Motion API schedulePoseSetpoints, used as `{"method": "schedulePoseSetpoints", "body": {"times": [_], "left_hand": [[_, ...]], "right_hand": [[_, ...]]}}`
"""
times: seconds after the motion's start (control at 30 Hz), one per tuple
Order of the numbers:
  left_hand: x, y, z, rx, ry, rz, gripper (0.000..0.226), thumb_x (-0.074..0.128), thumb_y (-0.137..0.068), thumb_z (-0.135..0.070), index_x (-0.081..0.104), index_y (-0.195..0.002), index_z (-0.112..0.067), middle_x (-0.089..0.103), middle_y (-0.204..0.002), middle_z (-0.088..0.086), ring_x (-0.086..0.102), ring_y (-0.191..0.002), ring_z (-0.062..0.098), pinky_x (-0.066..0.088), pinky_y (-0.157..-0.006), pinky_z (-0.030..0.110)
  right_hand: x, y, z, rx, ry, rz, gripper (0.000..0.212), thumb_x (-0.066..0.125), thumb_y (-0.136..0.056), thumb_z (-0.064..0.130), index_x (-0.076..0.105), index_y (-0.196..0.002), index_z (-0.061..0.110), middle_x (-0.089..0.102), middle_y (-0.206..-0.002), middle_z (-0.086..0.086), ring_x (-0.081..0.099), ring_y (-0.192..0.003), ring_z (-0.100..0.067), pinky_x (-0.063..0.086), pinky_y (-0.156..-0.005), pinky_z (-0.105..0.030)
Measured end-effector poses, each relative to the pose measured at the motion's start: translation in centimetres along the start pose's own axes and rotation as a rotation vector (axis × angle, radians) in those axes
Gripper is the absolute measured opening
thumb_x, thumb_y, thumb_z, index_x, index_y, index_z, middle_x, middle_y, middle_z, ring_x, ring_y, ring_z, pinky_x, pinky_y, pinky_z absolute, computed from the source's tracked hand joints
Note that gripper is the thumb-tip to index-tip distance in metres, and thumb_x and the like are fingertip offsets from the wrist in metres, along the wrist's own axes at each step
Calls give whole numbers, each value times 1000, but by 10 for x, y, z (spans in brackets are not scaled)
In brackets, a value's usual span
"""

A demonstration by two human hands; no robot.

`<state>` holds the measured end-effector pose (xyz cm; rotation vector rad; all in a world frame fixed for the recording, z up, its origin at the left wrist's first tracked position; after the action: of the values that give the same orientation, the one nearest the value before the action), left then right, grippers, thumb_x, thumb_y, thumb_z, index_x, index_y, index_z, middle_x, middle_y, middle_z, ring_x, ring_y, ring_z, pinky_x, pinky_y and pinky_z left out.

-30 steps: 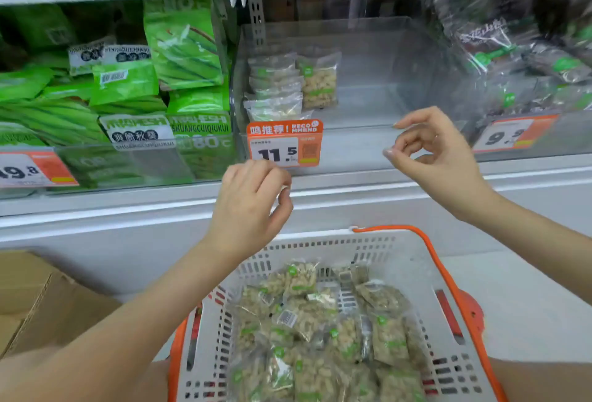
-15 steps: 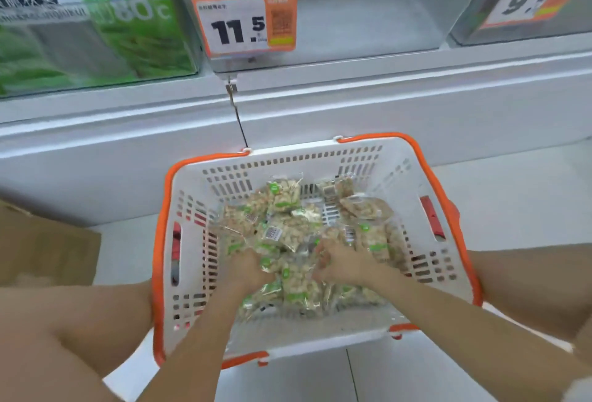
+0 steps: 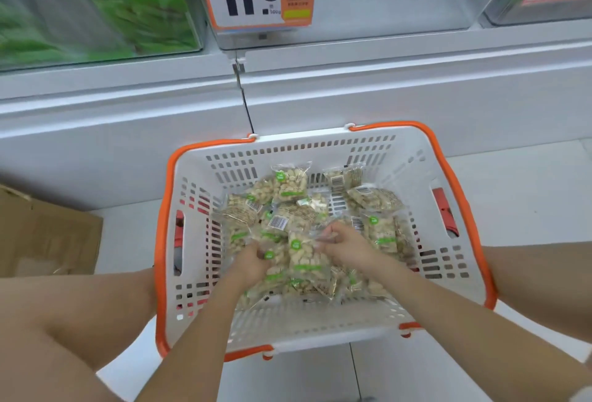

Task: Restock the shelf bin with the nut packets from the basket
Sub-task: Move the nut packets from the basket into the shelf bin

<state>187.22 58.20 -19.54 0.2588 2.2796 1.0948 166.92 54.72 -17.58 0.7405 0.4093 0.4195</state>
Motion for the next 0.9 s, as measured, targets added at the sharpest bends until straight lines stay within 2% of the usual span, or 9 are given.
{"method": "schedulePoseSetpoints", "body": {"times": [0.1, 0.2, 0.3, 0.43, 0.5, 0.6, 0.7, 0.8, 0.9], "left_hand": [[-21, 15, -20, 58, 43, -10, 25, 58, -93, -21, 47, -111, -6, 55, -89, 10, 49, -64, 15, 40, -58, 28], [-49, 36, -47, 100, 193, -57, 42, 61, -91, -26, 46, -127, -7, 60, -103, 17, 62, -85, 27, 46, -69, 32], [-79, 62, -90, 201, 505, -41, 40, 62, -89, -24, 53, -123, -4, 55, -88, 8, 53, -69, 18, 44, -65, 32], [-112, 107, -156, 353, 826, 52, 21, 54, -95, -23, 61, -108, -8, 69, -104, 0, 63, -83, 9, 51, -67, 23], [-122, 125, -185, 415, 840, 100, 35, 56, -93, -32, 60, -120, -10, 63, -124, 5, 61, -102, 17, 53, -79, 30], [-137, 149, -214, 488, 764, 61, 25, 47, -97, -26, 64, -109, -12, 69, -105, 10, 66, -83, 20, 55, -71, 32], [-144, 157, -229, 509, 706, 19, 31, 47, -95, -27, 62, -114, -9, 67, -112, 19, 62, -95, 31, 51, -86, 44], [-146, 164, -238, 513, 770, 79, 35, 43, -94, -44, 64, -99, -16, 67, -97, 11, 65, -81, 24, 55, -73, 36], [-147, 171, -256, 601, 815, 209, 61, 38, -87, -64, 61, -121, -18, 70, -112, 11, 68, -100, 27, 56, -81, 45]], "right_hand": [[-15, 13, 28, -15, -91, 27, 18, 64, -90, 16, 53, -104, 11, 67, -92, -6, 58, -74, -21, 53, -74, -39], [-31, 37, 71, -78, -134, 81, 30, 62, -92, 18, 51, -119, 23, 65, -93, 0, 63, -87, -16, 56, -77, -32], [-50, 66, 120, -188, -166, 59, 33, 60, -93, 20, 48, -123, 26, 62, -95, 1, 62, -89, -14, 54, -77, -32], [-70, 111, 185, -373, -321, 78, 32, 57, -95, 17, 54, -125, 11, 62, -99, 0, 59, -89, -10, 55, -62, -28], [-74, 128, 209, -464, -329, 103, 25, 56, -95, 18, 59, -118, 11, 63, -106, -3, 60, -97, -12, 55, -61, -28], [-78, 145, 234, -558, -321, 64, 16, 55, -95, 16, 61, -110, 13, 61, -111, -7, 60, -96, -11, 52, -55, -24], [-83, 152, 245, -628, -320, -31, 7, 57, -94, 14, 61, -99, 16, 61, -109, -8, 61, -91, -11, 51, -53, -21], [-88, 154, 251, -666, -322, -83, 13, 57, -94, 13, 60, -101, 3, 62, -103, -5, 61, -83, -10, 50, -51, -19], [-100, 158, 262, -730, -317, -136, 7, 58, -93, 14, 61, -99, 11, 62, -103, -7, 62, -81, -15, 52, -53, -22]]}}
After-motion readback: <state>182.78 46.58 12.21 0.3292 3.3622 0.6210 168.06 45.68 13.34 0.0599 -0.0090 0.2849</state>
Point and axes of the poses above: each hand's wrist, its own y-axis away from the middle knuckle, its own x-axis out of the palm, z = x × y, the point moved 6 cm from there along -y, towards the middle knuckle
